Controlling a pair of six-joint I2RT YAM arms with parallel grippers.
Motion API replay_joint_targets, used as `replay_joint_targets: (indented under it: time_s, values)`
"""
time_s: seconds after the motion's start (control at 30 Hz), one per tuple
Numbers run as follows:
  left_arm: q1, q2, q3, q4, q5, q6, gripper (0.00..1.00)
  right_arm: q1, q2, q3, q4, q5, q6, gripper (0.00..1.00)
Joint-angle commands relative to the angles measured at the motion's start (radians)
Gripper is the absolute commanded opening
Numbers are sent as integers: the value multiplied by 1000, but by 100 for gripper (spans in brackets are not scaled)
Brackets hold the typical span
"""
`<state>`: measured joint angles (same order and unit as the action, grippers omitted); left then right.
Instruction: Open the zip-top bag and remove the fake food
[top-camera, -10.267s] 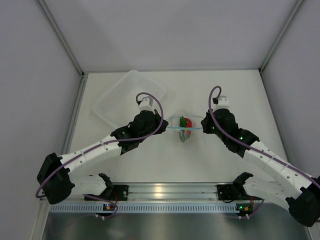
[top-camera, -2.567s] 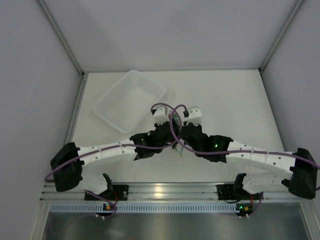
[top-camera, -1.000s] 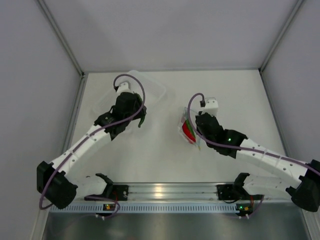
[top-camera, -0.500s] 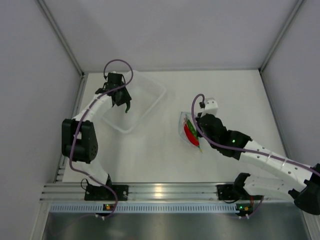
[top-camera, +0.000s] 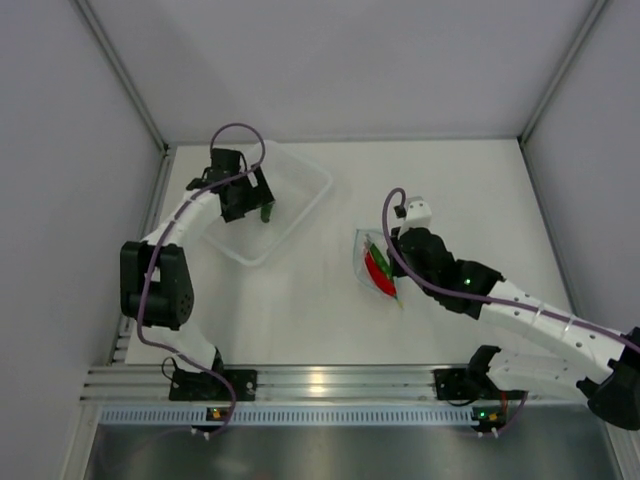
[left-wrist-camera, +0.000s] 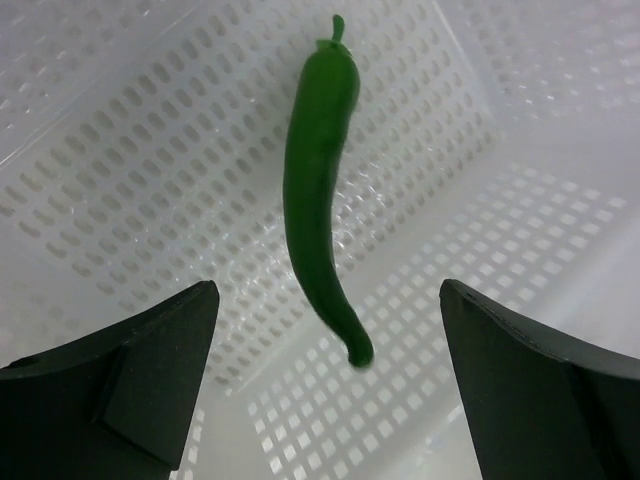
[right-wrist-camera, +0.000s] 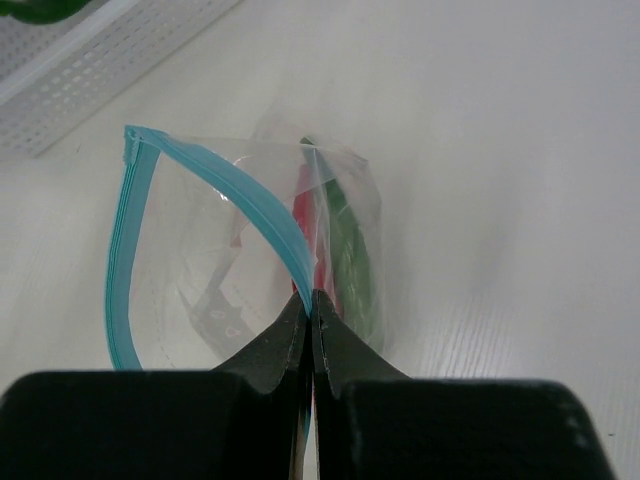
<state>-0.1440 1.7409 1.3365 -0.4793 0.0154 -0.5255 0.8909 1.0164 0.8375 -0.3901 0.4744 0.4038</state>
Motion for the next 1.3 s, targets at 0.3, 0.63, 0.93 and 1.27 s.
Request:
replay_joint_targets:
  time_s: [0.3, 0.63, 0.93, 1.27]
  values:
    - [-397, -529, -103, 13, -168, -62, 96, -84, -41, 20, 72, -200, 277, 0]
    - [-773, -560, -71, 15, -255, -90, 76, -112, 20, -37, 195, -283, 470, 0]
    - [-928, -390, -85, 116, -353, -186, 34, -90, 50, -124, 304, -246, 553, 0]
    - [-892, -218, -108, 186, -382, -237, 1, -106, 45, -141, 264, -243, 498, 0]
